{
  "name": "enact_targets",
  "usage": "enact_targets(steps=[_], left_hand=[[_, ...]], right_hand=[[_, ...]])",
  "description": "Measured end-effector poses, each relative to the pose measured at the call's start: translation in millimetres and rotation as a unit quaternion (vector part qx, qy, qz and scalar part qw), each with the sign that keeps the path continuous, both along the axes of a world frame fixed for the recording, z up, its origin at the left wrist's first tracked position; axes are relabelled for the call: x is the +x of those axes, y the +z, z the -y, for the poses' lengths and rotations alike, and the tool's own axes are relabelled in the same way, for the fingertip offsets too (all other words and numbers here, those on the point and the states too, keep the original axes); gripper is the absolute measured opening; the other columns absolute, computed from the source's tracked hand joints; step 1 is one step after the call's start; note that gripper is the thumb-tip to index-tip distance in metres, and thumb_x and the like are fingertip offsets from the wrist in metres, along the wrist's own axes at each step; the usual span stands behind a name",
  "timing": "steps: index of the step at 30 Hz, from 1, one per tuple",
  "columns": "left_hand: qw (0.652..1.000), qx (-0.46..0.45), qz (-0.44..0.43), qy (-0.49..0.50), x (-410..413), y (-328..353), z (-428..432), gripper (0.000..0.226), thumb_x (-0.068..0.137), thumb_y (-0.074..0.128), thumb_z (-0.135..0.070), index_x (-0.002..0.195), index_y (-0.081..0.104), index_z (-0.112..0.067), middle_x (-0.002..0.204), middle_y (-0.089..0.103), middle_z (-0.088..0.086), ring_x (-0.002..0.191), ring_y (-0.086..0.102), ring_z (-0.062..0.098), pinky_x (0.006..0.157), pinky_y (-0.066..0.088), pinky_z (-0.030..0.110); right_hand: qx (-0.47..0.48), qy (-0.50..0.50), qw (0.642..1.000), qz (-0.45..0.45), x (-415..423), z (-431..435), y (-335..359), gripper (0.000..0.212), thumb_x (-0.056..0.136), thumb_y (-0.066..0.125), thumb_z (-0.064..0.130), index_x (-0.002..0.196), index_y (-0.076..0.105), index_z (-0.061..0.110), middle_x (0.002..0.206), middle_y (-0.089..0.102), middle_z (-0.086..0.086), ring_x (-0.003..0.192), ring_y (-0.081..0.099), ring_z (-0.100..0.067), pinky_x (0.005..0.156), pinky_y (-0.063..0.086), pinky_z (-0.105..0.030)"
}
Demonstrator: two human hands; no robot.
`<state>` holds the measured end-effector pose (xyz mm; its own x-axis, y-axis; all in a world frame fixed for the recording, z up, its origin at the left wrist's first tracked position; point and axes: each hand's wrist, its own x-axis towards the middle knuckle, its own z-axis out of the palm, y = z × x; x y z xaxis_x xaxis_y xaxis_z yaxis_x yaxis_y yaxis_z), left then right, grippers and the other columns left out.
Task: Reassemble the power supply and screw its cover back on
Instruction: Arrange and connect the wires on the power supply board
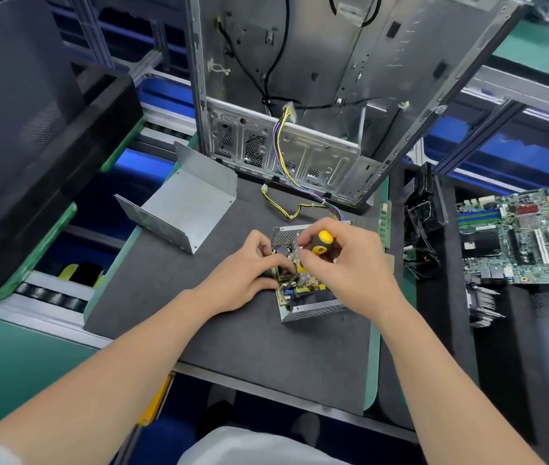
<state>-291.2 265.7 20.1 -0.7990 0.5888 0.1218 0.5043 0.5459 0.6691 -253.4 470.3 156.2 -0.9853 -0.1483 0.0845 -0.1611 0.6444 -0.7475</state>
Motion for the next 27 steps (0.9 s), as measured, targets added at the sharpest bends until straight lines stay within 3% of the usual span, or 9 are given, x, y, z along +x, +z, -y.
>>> enact_targets(steps=[3, 8, 14, 19, 25, 27], left_hand=[[1.0, -0.004, -0.014, 0.012, 0, -4, -2, 0.049, 0.092, 0.074, -0.018, 0.119, 0.048, -0.05, 0.11, 0.027, -0.009, 0.087, 0.042, 0.002, 0.074, 0.041, 0.024], [1.0, -0.009, -0.016, 0.018, -2, -6, -4, 0.052, 0.092, 0.073, -0.014, 0.12, 0.046, -0.049, 0.111, 0.027, -0.007, 0.086, 0.043, 0.009, 0.075, 0.05, 0.032], [1.0, -0.004, -0.012, 0.013, -4, -7, -4, 0.051, 0.097, 0.064, -0.009, 0.118, 0.045, -0.051, 0.115, 0.026, -0.006, 0.091, 0.051, -0.007, 0.075, 0.047, 0.025], [1.0, -0.001, 0.014, -0.006, -9, -5, 0, 0.054, 0.095, 0.07, -0.009, 0.124, 0.047, -0.048, 0.117, 0.028, -0.007, 0.088, 0.05, 0.012, 0.082, 0.051, 0.032], [0.998, 0.0, 0.055, -0.035, -15, -4, 7, 0.052, 0.088, 0.079, -0.013, 0.125, 0.054, -0.041, 0.118, 0.028, -0.01, 0.088, 0.048, 0.005, 0.083, 0.048, 0.024], [0.998, -0.001, 0.051, -0.029, -14, -3, 5, 0.05, 0.088, 0.079, -0.013, 0.124, 0.055, -0.038, 0.117, 0.027, -0.009, 0.088, 0.049, 0.008, 0.082, 0.051, 0.028]], right_hand=[[-0.007, 0.006, 1.0, -0.005, 2, 1, -2, 0.012, 0.085, 0.076, 0.019, 0.088, 0.071, 0.03, 0.079, 0.07, 0.007, 0.073, 0.064, -0.015, 0.068, 0.054, -0.027], [-0.002, 0.005, 1.0, -0.011, 2, 1, -2, 0.01, 0.085, 0.077, 0.02, 0.088, 0.072, 0.028, 0.08, 0.07, 0.009, 0.077, 0.065, -0.015, 0.071, 0.054, -0.03], [-0.01, 0.014, 1.0, -0.009, 6, 3, -5, 0.013, 0.085, 0.077, 0.019, 0.087, 0.071, 0.03, 0.077, 0.067, 0.013, 0.069, 0.061, -0.013, 0.062, 0.047, -0.017], [0.005, 0.023, 1.0, -0.012, 8, 6, -10, 0.017, 0.087, 0.079, 0.016, 0.089, 0.071, 0.03, 0.075, 0.062, 0.016, 0.07, 0.059, -0.011, 0.061, 0.038, -0.01], [0.028, 0.041, 0.998, -0.023, 11, 10, -8, 0.014, 0.086, 0.076, 0.014, 0.091, 0.072, 0.026, 0.078, 0.063, 0.016, 0.078, 0.059, -0.01, 0.066, 0.039, -0.014], [0.031, 0.048, 0.998, -0.03, 11, 11, -7, 0.013, 0.086, 0.076, 0.011, 0.091, 0.072, 0.022, 0.079, 0.063, 0.015, 0.078, 0.059, -0.01, 0.068, 0.041, -0.017]])
